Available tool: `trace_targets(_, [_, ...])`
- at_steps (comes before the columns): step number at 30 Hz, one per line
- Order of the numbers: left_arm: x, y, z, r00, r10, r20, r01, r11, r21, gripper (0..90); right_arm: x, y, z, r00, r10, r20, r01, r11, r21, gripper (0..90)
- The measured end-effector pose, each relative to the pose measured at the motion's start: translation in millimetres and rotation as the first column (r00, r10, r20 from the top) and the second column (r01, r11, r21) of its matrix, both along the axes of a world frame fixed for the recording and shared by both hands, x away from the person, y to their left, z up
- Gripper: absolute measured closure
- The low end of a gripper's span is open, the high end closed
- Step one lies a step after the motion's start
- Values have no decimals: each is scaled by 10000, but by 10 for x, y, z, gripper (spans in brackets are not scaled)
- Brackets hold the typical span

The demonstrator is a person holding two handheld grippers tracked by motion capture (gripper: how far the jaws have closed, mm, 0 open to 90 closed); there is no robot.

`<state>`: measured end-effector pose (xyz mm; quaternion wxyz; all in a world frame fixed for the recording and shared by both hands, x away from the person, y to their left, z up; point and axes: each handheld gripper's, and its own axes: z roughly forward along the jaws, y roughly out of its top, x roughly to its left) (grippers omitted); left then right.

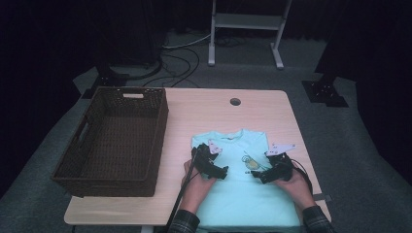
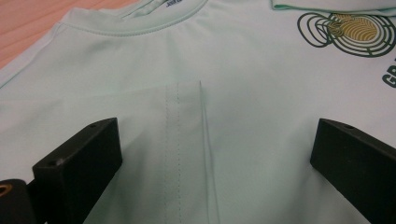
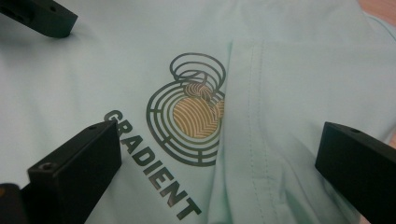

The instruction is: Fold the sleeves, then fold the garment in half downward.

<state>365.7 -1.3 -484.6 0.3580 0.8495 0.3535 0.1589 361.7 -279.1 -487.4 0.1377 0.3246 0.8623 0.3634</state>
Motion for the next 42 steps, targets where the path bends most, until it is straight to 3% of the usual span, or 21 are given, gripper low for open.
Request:
trace_targets(15, [-2,-8,-3,9999,-105,-10,105,9999,4,0,-30,-6,0,9999,-156,9,156,9999,-12,0])
trace_targets(23, [-72,-25,-2,9986,-526,-38,526,9986,44,0,-168,-35,-2,9996,-289,-8,289,9996,2,0])
trace_targets(42, [-288,-91,-6,9969,-791,-51,792,9969,33,0,-438,-93,-5,9987,-504,-45,504,9987,15,0])
